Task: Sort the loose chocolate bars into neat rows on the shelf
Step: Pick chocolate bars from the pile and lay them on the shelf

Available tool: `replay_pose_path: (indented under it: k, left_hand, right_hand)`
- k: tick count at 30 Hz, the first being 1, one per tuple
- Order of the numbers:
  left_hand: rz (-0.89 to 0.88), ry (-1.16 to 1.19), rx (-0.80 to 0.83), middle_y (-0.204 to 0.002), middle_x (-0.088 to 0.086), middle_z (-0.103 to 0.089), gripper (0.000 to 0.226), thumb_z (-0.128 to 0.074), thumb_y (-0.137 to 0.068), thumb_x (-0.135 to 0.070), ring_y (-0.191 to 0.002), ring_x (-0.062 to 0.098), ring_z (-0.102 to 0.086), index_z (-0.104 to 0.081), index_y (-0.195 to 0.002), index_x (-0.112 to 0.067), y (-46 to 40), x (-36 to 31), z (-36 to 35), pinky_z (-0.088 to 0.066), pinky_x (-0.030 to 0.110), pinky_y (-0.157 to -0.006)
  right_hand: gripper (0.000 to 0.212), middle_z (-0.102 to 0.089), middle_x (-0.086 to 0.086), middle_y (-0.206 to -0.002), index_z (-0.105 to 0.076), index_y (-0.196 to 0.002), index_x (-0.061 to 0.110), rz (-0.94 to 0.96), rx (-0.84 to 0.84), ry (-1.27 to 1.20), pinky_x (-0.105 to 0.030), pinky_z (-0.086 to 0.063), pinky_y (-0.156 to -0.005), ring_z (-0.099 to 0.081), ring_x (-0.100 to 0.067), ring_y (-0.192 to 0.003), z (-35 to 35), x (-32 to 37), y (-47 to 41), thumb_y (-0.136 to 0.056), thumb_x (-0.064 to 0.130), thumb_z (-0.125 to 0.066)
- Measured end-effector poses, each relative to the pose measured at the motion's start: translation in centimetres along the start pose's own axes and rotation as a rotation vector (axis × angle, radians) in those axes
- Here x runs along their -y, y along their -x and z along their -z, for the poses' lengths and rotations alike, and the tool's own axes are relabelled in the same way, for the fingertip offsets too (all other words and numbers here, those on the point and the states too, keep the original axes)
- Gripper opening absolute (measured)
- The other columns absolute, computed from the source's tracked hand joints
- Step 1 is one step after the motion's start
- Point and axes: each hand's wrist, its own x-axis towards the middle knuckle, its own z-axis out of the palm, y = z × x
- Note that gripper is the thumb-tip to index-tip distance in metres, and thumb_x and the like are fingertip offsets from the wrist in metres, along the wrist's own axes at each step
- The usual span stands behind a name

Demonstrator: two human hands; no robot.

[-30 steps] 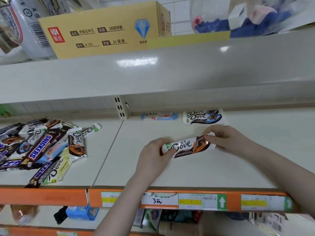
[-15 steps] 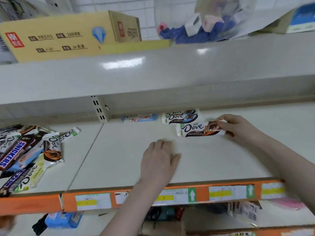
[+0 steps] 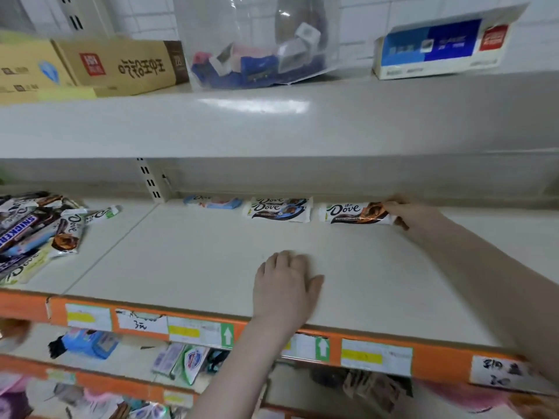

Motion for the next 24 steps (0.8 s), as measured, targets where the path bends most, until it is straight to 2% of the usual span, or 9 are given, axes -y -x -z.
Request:
replay_pose_path:
  k: [2,4,7,10,13,15,19,22,24]
  left_hand:
    - [-0.024,0.006,-0.039,-0.112,0.009,-0.064,0.069,-0.021,-0.076,-0.058,-0.104,0.031,-0.06,-0.065,-0.108,-0.015,0.1,-0.1,-0.5,-0.048,0.04,-0.085]
    - [-0.03,0.009,-0.03,-0.129,0.006,-0.054,0.082,-0.009,-0.073,-0.063,-0.121,0.028,-0.048,-0.056,-0.123,-0.018,0.2,0.0,-0.6,-0.039,0.038,-0.098]
    - [-0.028,0.01,-0.076,-0.129,0.005,-0.055,0.079,-0.012,-0.074,-0.063,-0.121,0.027,-0.049,-0.056,-0.124,-0.02,0.1,0.2,-1.0,-0.039,0.038,-0.098]
    - [-0.045,0.023,-0.107,-0.127,0.005,-0.057,0.075,-0.016,-0.076,-0.063,-0.119,0.027,-0.051,-0.058,-0.121,-0.02,0.1,0.3,-1.2,-0.04,0.038,-0.097]
    - [-0.036,0.006,-0.074,-0.13,0.003,-0.054,0.078,-0.013,-0.075,-0.064,-0.122,0.025,-0.047,-0.055,-0.125,-0.022,0.0,0.4,-1.1,-0.037,0.037,-0.1]
    - [-0.042,0.013,-0.093,-0.121,0.005,-0.06,0.07,-0.021,-0.078,-0.062,-0.113,0.028,-0.055,-0.061,-0.117,-0.02,0.0,0.4,-1.2,-0.044,0.039,-0.093]
    - [-0.041,0.02,-0.108,-0.122,0.005,-0.06,0.07,-0.021,-0.078,-0.062,-0.114,0.028,-0.055,-0.061,-0.118,-0.02,0.0,0.5,-1.1,-0.044,0.039,-0.093]
    - [-0.041,0.031,-0.055,-0.135,0.001,-0.05,0.081,-0.008,-0.073,-0.065,-0.126,0.023,-0.043,-0.051,-0.129,-0.025,0.1,0.6,-0.8,-0.034,0.035,-0.102]
    - [-0.055,0.049,-0.036,-0.139,-0.001,-0.046,0.078,-0.011,-0.076,-0.066,-0.129,0.02,-0.04,-0.048,-0.132,-0.026,0.1,0.8,-0.5,-0.031,0.032,-0.104]
  right_hand:
    - [0.014,-0.047,-0.007,-0.053,-0.057,-0.083,0.003,-0.006,0.014,-0.007,-0.015,-0.026,-0.036,-0.038,-0.015,-0.047,-0.2,-0.4,-1.5,-0.091,0.008,-0.047]
    - [0.018,-0.051,-0.002,-0.045,-0.057,-0.076,0.01,-0.013,0.015,0.016,-0.015,-0.027,-0.035,-0.043,-0.009,-0.041,-0.4,-0.5,-2.8,-0.09,0.008,-0.047]
    - [0.023,-0.051,0.003,-0.036,-0.059,-0.067,0.008,0.027,-0.008,0.122,-0.015,-0.037,-0.045,-0.047,-0.004,-0.039,-0.6,-0.7,-3.8,-0.088,0.007,-0.049]
    - [0.015,-0.056,-0.003,-0.052,-0.066,-0.08,0.004,0.043,-0.043,0.212,-0.029,-0.041,-0.068,-0.056,-0.022,-0.067,-0.9,-1.4,-4.1,-0.086,0.01,-0.053]
    - [0.014,-0.06,-0.001,-0.068,-0.067,-0.092,0.008,0.037,-0.082,0.298,-0.029,-0.038,-0.066,-0.058,-0.022,-0.082,-1.2,-1.9,-4.4,-0.085,0.014,-0.057]
    - [0.014,-0.065,-0.006,-0.087,-0.067,-0.093,0.009,0.039,-0.128,0.354,-0.029,-0.038,-0.07,-0.059,-0.026,-0.091,-1.5,-2.0,-4.5,-0.084,0.014,-0.058]
    - [0.018,-0.065,-0.014,-0.102,-0.066,-0.098,0.007,0.07,-0.174,0.427,-0.033,-0.041,-0.077,-0.057,-0.031,-0.098,-2.1,-2.4,-4.6,-0.086,0.013,-0.054]
    - [0.02,-0.062,-0.018,-0.102,-0.063,-0.1,0.007,0.115,-0.24,0.574,-0.035,-0.041,-0.078,-0.054,-0.035,-0.097,-2.0,-2.1,-3.4,-0.089,0.017,-0.05]
    - [0.021,-0.061,-0.02,-0.1,-0.062,-0.098,0.006,0.184,-0.239,0.693,-0.037,-0.041,-0.076,-0.054,-0.037,-0.093,-2.1,-1.0,-1.2,-0.09,0.019,-0.048]
